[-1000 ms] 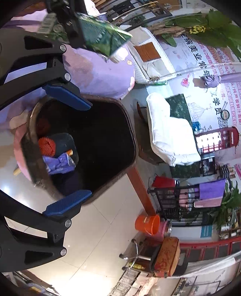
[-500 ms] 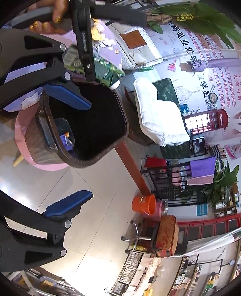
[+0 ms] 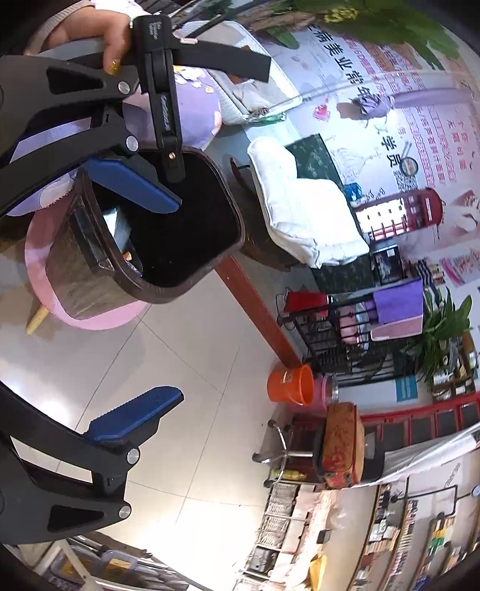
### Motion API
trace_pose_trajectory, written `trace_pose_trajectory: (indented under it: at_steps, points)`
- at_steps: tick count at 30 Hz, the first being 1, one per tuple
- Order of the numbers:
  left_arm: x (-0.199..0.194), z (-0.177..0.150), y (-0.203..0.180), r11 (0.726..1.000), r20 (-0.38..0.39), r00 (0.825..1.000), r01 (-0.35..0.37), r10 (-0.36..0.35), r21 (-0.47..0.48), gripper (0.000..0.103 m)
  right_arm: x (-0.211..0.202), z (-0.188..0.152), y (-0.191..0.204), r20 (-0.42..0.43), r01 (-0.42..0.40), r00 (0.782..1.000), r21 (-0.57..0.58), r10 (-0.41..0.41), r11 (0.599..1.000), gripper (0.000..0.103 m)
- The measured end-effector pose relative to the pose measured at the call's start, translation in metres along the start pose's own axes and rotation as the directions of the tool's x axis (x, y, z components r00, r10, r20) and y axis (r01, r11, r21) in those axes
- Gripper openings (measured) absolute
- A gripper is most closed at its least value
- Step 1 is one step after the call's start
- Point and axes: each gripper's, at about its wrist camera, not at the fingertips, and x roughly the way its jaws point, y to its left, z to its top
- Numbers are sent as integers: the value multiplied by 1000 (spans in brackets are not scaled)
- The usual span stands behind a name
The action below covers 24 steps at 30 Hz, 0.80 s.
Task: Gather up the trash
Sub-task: 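Lower the milk carton into the black bin and open the left gripper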
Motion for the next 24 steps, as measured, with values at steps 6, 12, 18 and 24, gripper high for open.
trace_pose_trajectory:
  at_steps: [6,12,18,24]
  points:
    - [-12,-3,-2,1000,45,999,-20,19,13,85,5,3,0,-11,4,1000,10,-4,1000,94]
    - [-36,-10,-5,997,107,992,-65,59,44,85,5,1,12,-21,-16,1000,-5,16,1000,94]
    - [-67,-29,9,995,155,983,-101,98,11,86,7,1,28,-43,-65,997,-27,64,998,94]
    - [-94,-55,32,988,163,975,-148,154,-47,86,8,-4,61,-78,-136,988,-72,131,988,94]
